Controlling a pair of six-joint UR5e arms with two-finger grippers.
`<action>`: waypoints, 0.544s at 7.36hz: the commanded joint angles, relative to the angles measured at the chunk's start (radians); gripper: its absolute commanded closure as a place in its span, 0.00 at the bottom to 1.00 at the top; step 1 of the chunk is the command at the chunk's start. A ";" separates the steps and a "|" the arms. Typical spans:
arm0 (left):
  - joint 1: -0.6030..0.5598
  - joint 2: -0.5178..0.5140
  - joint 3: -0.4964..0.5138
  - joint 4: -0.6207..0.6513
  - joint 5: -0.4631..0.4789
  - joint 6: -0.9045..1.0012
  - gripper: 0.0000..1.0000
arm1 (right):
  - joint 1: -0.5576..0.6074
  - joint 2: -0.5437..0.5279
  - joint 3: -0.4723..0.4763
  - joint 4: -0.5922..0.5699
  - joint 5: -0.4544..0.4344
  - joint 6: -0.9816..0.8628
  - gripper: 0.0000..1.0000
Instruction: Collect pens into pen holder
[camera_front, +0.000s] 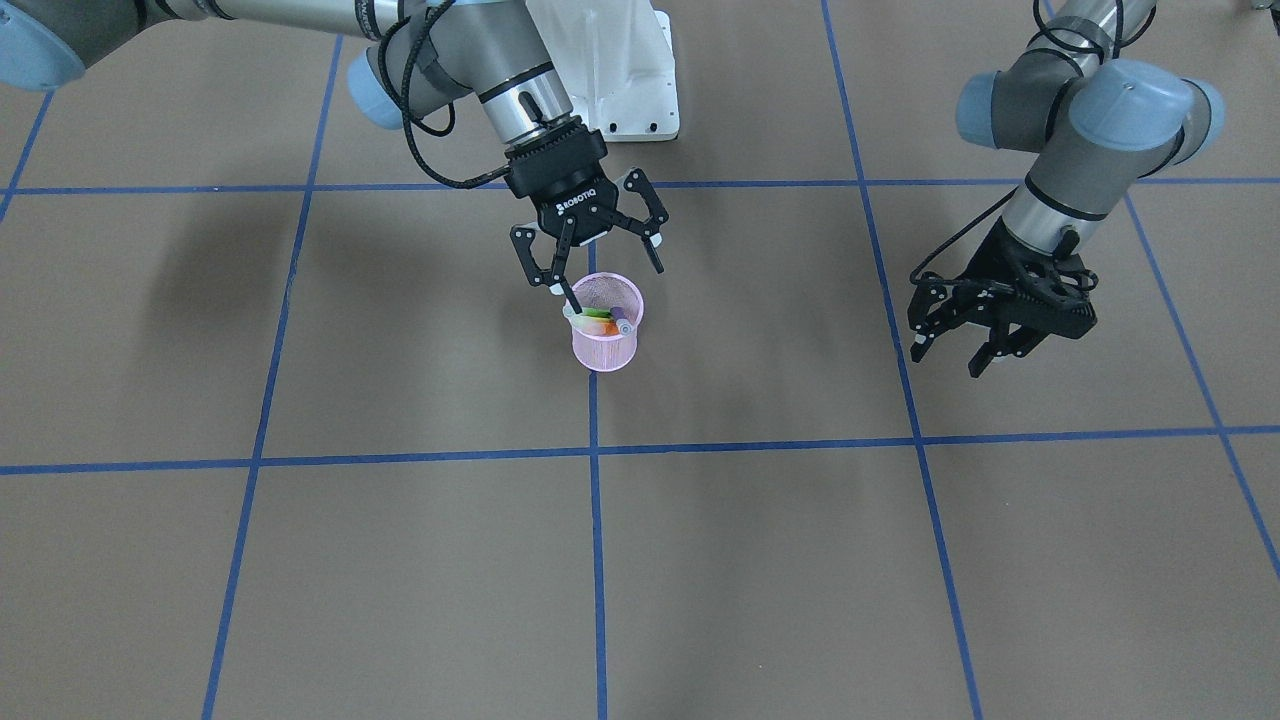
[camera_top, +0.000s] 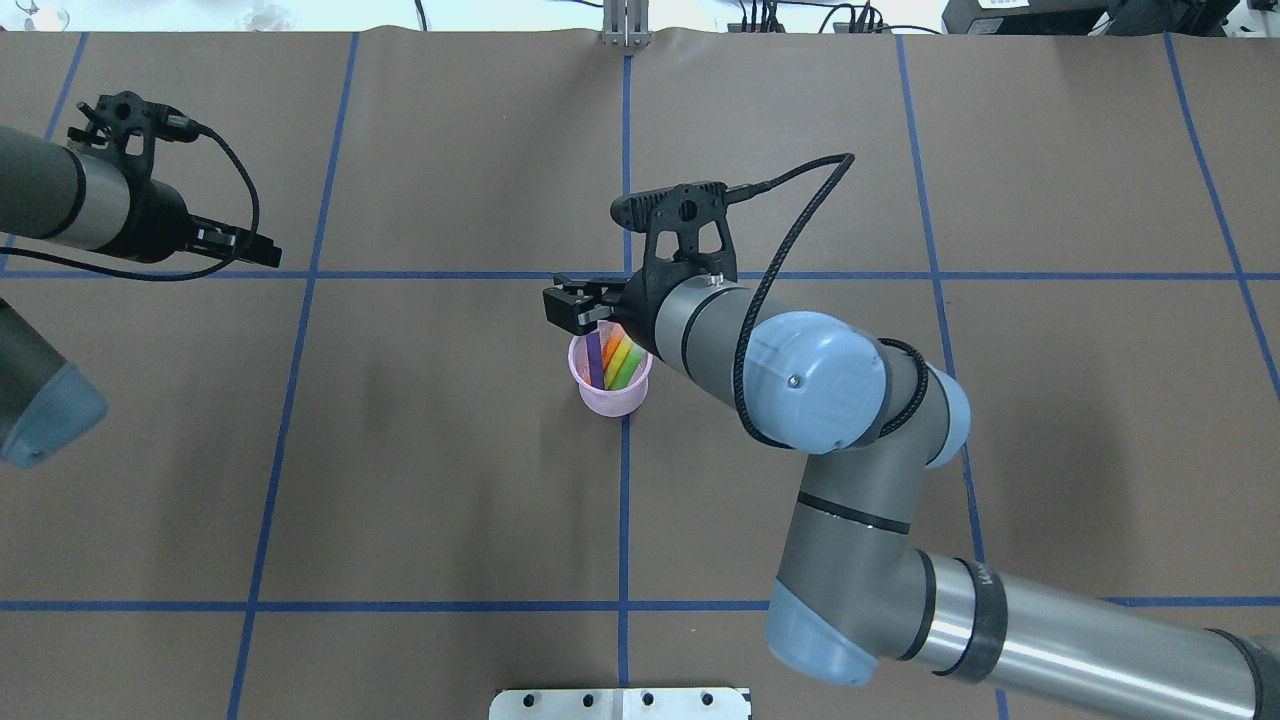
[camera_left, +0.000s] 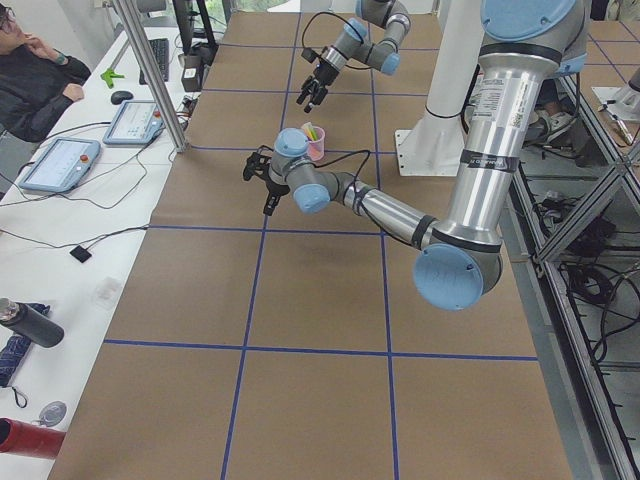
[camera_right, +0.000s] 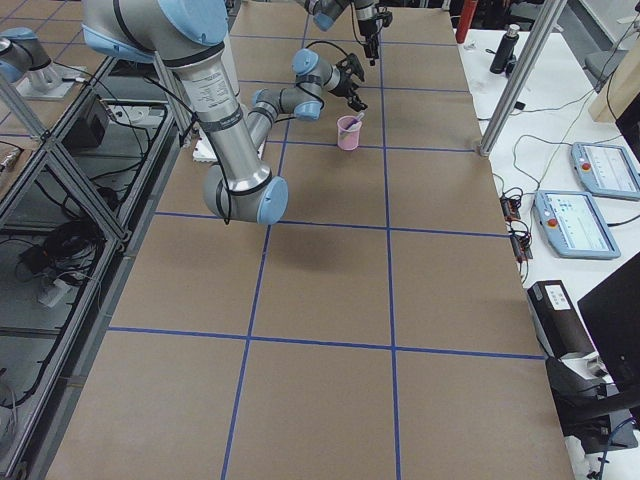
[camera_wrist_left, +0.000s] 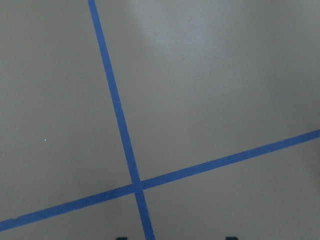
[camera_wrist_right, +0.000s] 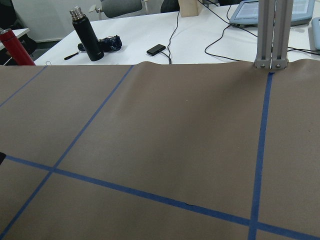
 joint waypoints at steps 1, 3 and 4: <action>-0.098 -0.053 0.005 0.198 -0.073 0.184 0.20 | 0.221 -0.064 0.098 -0.182 0.339 -0.012 0.00; -0.197 -0.070 0.008 0.349 -0.081 0.380 0.00 | 0.451 -0.200 0.103 -0.215 0.646 -0.197 0.00; -0.234 -0.076 0.023 0.412 -0.083 0.527 0.00 | 0.543 -0.293 0.095 -0.215 0.751 -0.327 0.00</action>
